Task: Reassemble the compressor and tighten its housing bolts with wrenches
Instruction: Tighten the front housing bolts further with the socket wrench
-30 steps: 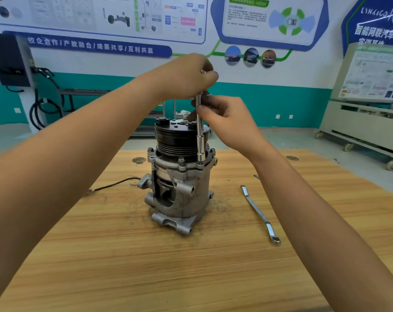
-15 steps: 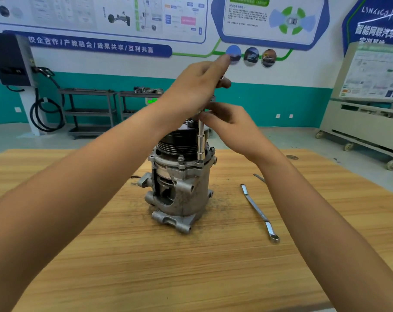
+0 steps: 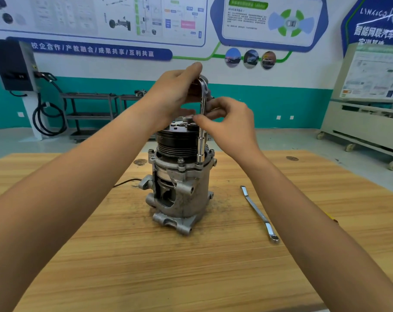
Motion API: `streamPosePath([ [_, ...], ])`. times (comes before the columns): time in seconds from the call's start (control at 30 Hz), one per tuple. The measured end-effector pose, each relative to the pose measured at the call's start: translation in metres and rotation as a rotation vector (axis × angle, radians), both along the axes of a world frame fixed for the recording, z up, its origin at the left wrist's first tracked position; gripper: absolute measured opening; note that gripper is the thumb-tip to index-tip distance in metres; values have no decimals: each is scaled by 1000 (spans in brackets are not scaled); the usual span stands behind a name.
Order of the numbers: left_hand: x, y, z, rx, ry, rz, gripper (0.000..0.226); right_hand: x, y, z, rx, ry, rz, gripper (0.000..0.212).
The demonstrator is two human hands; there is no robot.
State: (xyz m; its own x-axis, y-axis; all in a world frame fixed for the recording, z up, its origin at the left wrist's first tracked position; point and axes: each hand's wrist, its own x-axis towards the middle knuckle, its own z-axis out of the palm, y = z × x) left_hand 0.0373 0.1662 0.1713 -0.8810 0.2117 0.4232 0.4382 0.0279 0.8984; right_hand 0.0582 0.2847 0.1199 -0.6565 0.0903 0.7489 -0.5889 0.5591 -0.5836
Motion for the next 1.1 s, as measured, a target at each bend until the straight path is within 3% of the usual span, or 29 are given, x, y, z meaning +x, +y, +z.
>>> streamPosePath([
  [0.1,0,4,4,118,-156,-116,29,1,-3,1,79,-22,9,13],
  [0.27,-2,17,18,-122,-167,28,36,3,-3,6,172,-129,125,29],
  [0.33,0,22,21,-320,-31,129,41,3,-4,3,151,-116,137,25],
  [0.5,16,31,23,-852,574,461,53,1,1,1,-7,-54,87,16],
  [0.63,24,29,21,-1032,794,637,47,3,3,2,-32,-39,46,27],
  [0.7,26,25,19,-989,770,585,50,5,1,2,-4,-90,71,16],
  [0.83,30,16,9,-635,615,414,42,6,4,1,-12,-134,170,31],
  [0.9,29,15,5,-479,542,325,34,7,7,0,-34,-144,180,26],
  [1.1,19,23,2,-39,160,-11,21,2,5,-3,5,-198,219,28],
])
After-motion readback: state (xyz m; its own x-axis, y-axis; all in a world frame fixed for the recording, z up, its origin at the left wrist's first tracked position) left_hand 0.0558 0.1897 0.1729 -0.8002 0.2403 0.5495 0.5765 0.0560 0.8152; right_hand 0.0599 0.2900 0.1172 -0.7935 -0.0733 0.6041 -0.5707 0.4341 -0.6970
